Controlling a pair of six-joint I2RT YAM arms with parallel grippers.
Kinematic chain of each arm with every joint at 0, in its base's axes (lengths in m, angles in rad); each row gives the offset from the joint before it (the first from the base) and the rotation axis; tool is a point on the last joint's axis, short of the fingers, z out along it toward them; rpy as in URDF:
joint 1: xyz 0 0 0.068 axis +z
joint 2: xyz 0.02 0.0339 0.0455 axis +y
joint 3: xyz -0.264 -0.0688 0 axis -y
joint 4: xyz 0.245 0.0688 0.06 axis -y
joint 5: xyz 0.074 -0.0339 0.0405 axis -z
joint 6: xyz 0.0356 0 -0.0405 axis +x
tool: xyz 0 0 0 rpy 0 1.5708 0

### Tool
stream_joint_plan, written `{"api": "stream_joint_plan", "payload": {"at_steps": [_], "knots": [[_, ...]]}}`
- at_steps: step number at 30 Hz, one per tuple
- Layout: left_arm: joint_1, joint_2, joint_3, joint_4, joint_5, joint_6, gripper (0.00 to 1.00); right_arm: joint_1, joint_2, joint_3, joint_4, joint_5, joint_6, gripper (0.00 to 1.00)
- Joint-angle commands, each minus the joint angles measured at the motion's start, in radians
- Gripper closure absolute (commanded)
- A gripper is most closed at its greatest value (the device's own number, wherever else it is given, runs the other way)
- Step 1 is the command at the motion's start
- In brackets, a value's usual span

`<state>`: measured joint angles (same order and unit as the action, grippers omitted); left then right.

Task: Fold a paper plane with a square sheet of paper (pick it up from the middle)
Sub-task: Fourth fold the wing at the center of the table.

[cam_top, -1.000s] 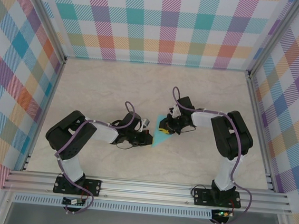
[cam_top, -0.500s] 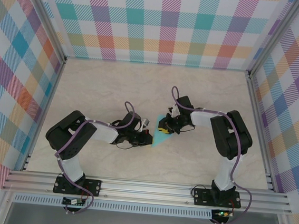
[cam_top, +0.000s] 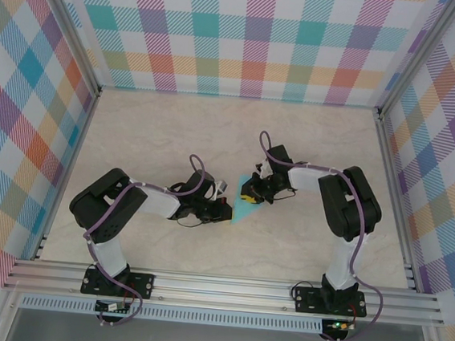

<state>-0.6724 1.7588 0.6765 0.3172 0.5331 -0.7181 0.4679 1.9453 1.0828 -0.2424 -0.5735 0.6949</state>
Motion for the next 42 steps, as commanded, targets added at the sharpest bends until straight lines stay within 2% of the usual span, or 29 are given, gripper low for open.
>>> {"api": "stream_joint_plan", "payload": {"at_steps": [1, 11, 25, 31, 42], "knots": [[0.005, 0.050, -0.043, -0.145, -0.067, 0.000, 1.00, 0.008, -0.038, 0.006, -0.021, 0.013, -0.007, 0.84], [0.006, 0.053, -0.038, -0.153, -0.073, -0.003, 1.00, 0.021, -0.041, 0.000, 0.050, -0.050, 0.017, 0.84], [0.006, 0.045, -0.037, -0.150, -0.060, 0.003, 1.00, 0.026, 0.053, 0.011, -0.024, 0.034, -0.007, 0.85], [0.005, -0.017, -0.010, -0.191, -0.056, 0.005, 1.00, 0.027, 0.049, -0.001, -0.057, 0.071, -0.031, 0.85], [0.006, -0.171, 0.083, -0.349, -0.098, 0.031, 0.82, 0.028, 0.051, -0.017, -0.044, 0.069, -0.040, 0.85]]}}
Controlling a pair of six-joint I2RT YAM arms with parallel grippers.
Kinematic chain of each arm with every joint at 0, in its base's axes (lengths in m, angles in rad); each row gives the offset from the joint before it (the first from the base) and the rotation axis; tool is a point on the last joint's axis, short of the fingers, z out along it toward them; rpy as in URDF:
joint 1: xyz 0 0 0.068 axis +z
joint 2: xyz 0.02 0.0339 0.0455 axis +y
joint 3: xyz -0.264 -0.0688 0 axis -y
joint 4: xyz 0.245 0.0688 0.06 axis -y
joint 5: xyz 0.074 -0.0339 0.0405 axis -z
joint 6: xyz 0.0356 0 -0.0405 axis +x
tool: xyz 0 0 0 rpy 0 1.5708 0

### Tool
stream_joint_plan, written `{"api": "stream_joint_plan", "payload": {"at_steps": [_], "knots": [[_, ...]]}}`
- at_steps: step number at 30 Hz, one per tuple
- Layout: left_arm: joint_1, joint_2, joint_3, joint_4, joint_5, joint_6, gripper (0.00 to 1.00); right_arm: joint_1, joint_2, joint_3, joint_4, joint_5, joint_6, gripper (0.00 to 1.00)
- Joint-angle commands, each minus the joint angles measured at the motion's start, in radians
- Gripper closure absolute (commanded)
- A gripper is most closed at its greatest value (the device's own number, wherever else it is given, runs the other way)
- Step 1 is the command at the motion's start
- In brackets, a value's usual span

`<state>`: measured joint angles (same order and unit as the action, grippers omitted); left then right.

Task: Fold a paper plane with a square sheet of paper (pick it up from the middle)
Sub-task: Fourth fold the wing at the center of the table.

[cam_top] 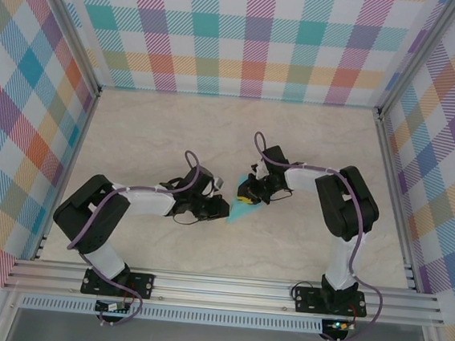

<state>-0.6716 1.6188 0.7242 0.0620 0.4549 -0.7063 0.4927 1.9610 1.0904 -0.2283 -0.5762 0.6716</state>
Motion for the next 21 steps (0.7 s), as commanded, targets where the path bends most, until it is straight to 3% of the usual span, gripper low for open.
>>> {"api": "stream_joint_plan", "payload": {"at_steps": [1, 12, 21], "knots": [[0.004, -0.031, 0.050, -0.109, -0.018, 0.025, 0.81, 0.003, 0.035, -0.024, -0.060, 0.072, -0.017, 0.85], [0.004, 0.083, 0.143, -0.033, 0.134, 0.024, 0.84, 0.003, 0.035, -0.034, -0.052, 0.076, -0.013, 0.85], [0.004, 0.182, 0.086, 0.002, 0.155, 0.005, 0.85, 0.003, 0.036, -0.029, -0.065, 0.078, -0.019, 0.85]]}}
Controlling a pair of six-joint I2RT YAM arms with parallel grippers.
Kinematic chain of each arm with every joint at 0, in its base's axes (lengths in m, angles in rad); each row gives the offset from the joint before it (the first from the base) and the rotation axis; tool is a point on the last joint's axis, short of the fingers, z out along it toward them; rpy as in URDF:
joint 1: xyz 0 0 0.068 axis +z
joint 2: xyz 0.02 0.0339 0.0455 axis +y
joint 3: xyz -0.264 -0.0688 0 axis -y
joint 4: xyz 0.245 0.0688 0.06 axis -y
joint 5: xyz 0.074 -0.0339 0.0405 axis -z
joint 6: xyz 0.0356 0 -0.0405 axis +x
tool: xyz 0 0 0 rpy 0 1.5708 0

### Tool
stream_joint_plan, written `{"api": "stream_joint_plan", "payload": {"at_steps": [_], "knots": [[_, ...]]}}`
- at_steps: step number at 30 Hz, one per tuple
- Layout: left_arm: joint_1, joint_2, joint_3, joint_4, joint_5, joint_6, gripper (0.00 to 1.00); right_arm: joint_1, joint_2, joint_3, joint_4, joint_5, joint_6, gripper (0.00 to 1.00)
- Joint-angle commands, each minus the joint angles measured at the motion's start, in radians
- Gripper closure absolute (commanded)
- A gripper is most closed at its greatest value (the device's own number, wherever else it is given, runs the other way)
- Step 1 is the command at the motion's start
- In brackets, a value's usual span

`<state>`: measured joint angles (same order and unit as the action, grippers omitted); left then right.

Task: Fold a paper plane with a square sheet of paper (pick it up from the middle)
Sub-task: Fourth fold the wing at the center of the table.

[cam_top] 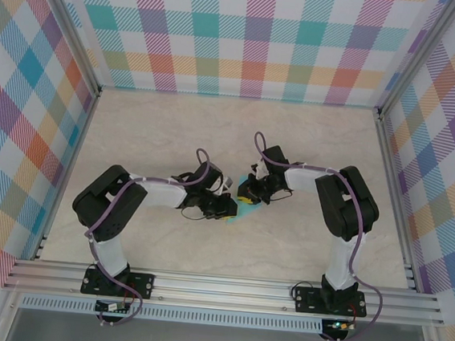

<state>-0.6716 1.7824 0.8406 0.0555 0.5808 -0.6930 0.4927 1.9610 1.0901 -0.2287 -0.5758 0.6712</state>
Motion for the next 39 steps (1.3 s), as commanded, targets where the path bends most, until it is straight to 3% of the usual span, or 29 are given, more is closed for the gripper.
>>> {"api": "stream_joint_plan", "payload": {"at_steps": [1, 12, 26, 34, 39], "knots": [[0.004, 0.018, -0.046, 0.017, 0.033, -0.014, 0.85, 0.003, 0.036, -0.029, -0.065, 0.077, -0.018, 0.85], [0.005, 0.001, -0.116, -0.062, 0.023, 0.009, 0.85, 0.003, 0.033, -0.036, -0.067, 0.086, -0.015, 0.85], [0.006, -0.182, -0.103, -0.067, -0.038, -0.020, 0.86, 0.003, 0.032, -0.045, -0.063, 0.093, -0.014, 0.85], [0.009, -0.029, 0.071, -0.027, -0.069, -0.033, 0.84, 0.002, 0.035, -0.044, -0.061, 0.093, -0.009, 0.85], [0.009, 0.074, 0.076, 0.006, -0.065, -0.058, 0.84, 0.003, 0.024, -0.049, -0.057, 0.094, -0.007, 0.84]]}}
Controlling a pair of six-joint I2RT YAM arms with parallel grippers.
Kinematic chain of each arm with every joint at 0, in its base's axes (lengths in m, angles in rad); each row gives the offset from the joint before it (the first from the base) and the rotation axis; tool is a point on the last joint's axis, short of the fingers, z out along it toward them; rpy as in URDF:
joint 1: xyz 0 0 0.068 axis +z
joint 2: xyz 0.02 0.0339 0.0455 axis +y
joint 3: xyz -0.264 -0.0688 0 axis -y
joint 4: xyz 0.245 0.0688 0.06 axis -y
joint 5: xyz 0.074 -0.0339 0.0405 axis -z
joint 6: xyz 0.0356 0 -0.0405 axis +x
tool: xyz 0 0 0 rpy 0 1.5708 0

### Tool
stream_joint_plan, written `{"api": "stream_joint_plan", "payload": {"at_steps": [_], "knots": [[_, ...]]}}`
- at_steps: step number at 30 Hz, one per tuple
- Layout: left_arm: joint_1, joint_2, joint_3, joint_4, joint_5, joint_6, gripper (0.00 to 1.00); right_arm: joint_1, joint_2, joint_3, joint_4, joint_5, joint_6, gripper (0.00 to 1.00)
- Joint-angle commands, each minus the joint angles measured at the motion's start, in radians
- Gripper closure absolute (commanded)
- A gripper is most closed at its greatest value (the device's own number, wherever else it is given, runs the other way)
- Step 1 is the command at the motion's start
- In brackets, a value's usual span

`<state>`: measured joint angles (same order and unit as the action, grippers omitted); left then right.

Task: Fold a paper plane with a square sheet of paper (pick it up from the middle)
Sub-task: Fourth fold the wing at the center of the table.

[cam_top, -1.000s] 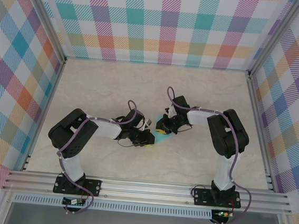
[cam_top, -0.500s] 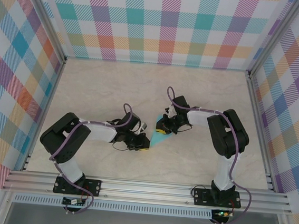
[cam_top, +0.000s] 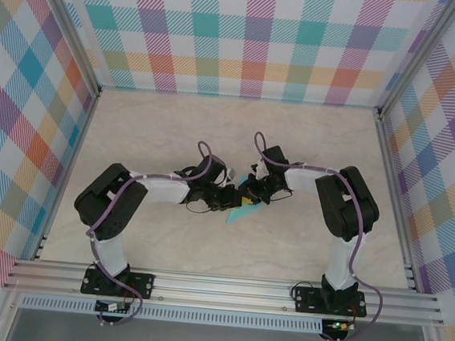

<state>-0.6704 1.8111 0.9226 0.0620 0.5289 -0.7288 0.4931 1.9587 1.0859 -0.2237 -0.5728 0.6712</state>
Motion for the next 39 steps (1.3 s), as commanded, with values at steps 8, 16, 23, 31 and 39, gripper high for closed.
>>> {"api": "stream_joint_plan", "payload": {"at_steps": [8, 16, 23, 31, 39], "knots": [[0.008, 0.074, -0.090, -0.069, -0.007, 0.023, 0.84, 0.002, 0.014, -0.044, -0.063, 0.087, -0.004, 0.83], [0.008, 0.048, -0.156, -0.116, -0.071, 0.054, 0.90, -0.004, -0.043, -0.008, -0.058, 0.085, 0.003, 0.84], [0.009, 0.064, -0.127, -0.130, -0.098, 0.047, 0.93, -0.014, -0.137, -0.010, 0.015, 0.063, 0.023, 0.91], [0.009, 0.073, -0.119, -0.127, -0.098, 0.044, 0.94, -0.001, -0.135, -0.079, 0.084, 0.025, 0.053, 0.93], [0.008, 0.080, -0.117, -0.129, -0.099, 0.042, 0.94, 0.009, -0.059, -0.100, 0.114, 0.043, 0.053, 0.92]]}}
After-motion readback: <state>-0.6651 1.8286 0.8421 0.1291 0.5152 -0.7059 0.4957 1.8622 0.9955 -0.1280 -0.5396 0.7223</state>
